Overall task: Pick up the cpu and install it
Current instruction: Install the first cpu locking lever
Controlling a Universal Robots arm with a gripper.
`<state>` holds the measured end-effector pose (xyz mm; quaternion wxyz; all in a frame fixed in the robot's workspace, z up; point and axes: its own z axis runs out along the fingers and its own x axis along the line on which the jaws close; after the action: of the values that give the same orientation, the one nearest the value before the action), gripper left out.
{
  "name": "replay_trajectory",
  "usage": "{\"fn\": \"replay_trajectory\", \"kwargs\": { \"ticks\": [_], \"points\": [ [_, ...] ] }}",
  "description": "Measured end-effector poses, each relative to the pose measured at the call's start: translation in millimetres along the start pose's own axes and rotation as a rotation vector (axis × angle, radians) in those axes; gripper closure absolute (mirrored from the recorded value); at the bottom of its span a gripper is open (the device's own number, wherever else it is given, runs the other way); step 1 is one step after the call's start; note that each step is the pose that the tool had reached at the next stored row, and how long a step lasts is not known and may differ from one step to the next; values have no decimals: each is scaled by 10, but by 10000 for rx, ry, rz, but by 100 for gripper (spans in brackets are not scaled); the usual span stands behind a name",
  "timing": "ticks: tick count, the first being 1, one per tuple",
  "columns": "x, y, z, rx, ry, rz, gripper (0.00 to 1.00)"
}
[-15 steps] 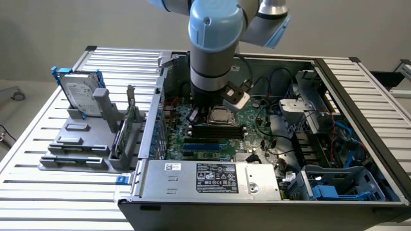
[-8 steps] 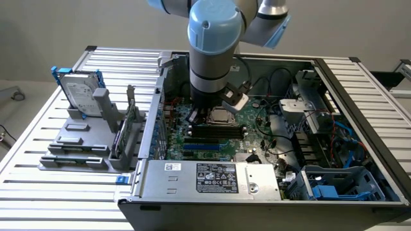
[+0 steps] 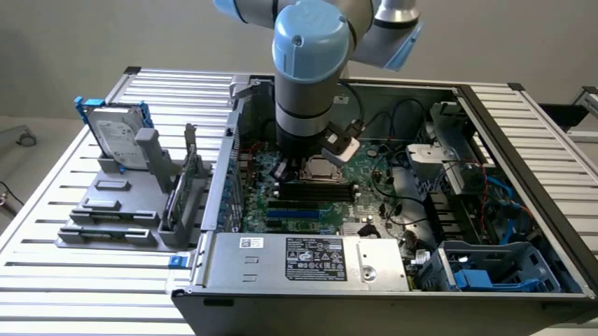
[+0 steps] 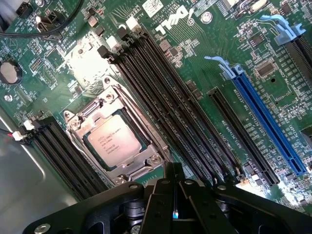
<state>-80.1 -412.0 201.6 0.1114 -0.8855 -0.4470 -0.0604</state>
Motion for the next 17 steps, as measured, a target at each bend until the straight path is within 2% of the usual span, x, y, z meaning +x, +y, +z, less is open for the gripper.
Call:
{"fn": "replay_trajectory", "kwargs": {
  "ticks": [14, 17],
  "points": [
    [-1, -12, 32, -6, 34, -6, 89],
    [-1, -12, 30, -25, 45, 10, 89]
  ]
}}
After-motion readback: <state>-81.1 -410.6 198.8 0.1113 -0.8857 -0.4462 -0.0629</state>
